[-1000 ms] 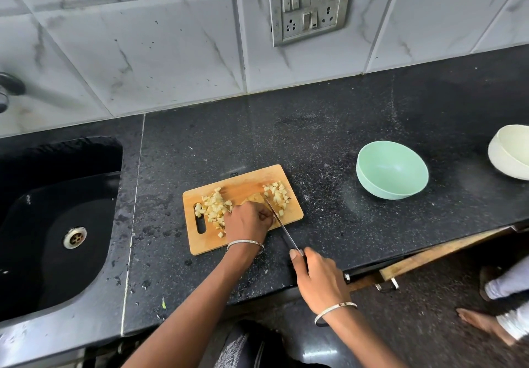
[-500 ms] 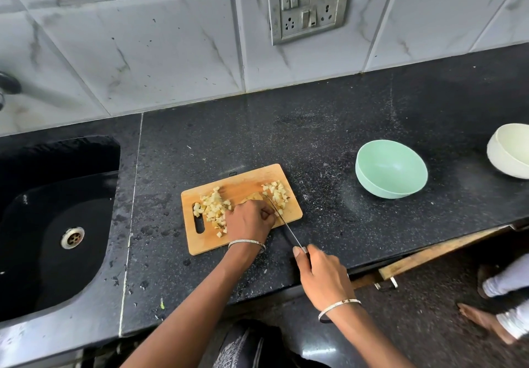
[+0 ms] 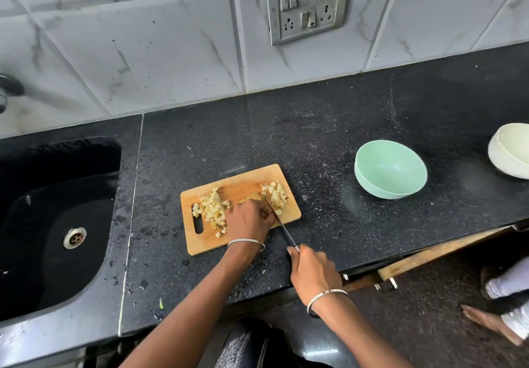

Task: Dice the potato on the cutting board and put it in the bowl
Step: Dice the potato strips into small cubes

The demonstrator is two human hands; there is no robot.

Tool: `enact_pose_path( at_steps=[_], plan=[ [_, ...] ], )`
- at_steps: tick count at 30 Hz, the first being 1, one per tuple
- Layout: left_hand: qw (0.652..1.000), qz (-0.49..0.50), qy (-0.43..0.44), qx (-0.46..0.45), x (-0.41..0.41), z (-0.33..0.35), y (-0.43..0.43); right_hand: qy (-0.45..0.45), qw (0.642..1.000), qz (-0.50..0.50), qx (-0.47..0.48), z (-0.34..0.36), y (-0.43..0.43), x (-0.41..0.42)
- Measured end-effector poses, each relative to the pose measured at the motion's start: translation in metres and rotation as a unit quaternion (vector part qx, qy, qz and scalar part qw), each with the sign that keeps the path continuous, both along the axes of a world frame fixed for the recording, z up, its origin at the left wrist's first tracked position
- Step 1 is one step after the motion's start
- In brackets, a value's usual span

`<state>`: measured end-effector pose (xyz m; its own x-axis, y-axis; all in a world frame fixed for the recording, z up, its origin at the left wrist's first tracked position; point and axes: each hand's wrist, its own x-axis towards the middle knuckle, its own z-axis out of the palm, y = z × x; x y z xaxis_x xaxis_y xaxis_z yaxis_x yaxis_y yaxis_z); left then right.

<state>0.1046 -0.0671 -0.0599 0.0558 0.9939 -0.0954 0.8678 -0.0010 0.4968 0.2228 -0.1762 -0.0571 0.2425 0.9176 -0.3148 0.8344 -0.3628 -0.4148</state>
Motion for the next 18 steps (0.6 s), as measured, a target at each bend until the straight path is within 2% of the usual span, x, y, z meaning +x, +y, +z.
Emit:
enact_pose_path(
  at_steps=[2, 6, 9, 13, 18],
  plan=[
    [1.000, 0.004, 0.008, 0.011, 0.001, -0.001, -0.001, 0.006, 1.000, -0.005, -0.013, 0.001, 0.001, 0.001],
    [0.999, 0.014, 0.012, 0.038, 0.003, -0.001, -0.001, 0.090, 0.994, -0.024, -0.050, -0.002, 0.009, 0.016],
    [0.998, 0.000, 0.011, 0.055, 0.003, -0.001, -0.001, 0.112, 0.993, -0.014, -0.017, -0.002, 0.012, 0.025],
    [0.997, 0.000, -0.062, 0.048, 0.001, 0.001, -0.005, 0.108, 0.994, -0.010, 0.022, 0.002, 0.011, 0.024],
    [0.988, 0.071, -0.114, 0.077, -0.014, 0.013, -0.004, 0.092, 0.996, -0.001, -0.007, -0.004, 0.004, 0.015]
  ],
)
